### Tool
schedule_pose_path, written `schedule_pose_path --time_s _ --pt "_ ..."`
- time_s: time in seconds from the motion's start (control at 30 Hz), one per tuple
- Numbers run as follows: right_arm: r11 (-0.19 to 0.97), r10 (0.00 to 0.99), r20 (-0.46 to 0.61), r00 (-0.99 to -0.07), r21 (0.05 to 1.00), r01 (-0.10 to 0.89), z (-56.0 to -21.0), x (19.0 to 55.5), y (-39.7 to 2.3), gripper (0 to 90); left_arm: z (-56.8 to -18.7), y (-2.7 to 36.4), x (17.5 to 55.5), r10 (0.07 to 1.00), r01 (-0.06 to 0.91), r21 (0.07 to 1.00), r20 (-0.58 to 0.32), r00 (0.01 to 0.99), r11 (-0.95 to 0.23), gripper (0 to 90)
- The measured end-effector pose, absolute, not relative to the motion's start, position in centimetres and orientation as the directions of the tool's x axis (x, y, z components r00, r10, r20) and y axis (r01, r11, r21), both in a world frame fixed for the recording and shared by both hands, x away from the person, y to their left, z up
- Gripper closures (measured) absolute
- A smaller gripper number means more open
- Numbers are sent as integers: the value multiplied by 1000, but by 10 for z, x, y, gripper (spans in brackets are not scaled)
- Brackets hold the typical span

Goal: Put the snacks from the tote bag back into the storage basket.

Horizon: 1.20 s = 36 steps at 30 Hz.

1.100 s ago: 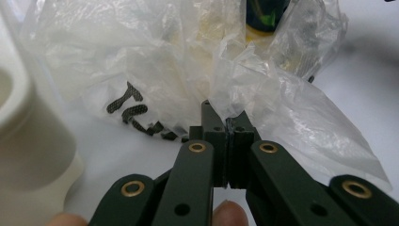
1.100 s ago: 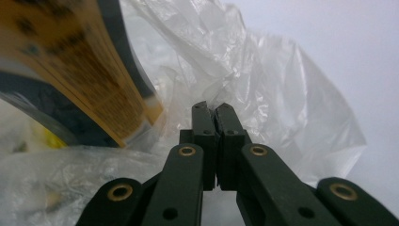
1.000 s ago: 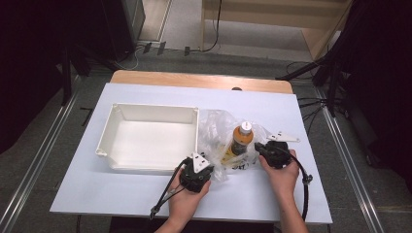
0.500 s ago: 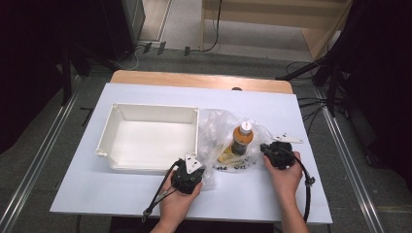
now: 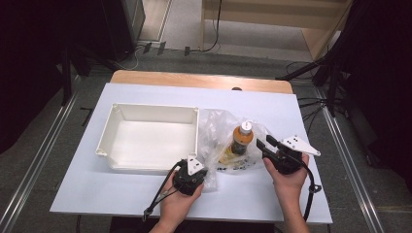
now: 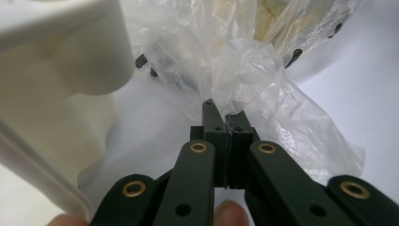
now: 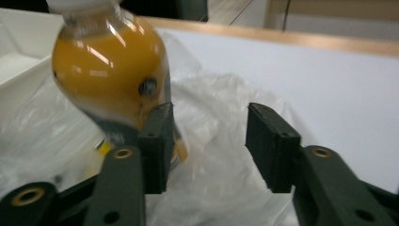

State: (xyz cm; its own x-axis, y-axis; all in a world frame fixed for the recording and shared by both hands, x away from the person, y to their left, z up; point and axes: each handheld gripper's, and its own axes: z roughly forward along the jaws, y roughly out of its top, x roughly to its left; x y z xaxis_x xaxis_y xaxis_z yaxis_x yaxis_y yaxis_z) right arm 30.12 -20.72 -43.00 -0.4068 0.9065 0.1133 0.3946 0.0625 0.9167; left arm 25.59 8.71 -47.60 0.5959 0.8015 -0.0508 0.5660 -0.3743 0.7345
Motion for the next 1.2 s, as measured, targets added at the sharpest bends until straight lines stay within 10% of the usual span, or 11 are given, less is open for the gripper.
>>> schedule_pose_path --time_s 0.27,1.2 --pt "109 902 146 -407 833 542 -460 332 -186 900 -474 89 253 798 545 757 -52 600 -360 826" --pt "122 907 187 -377 741 661 -483 338 -183 900 -412 94 253 765 419 901 -187 617 -118 504"
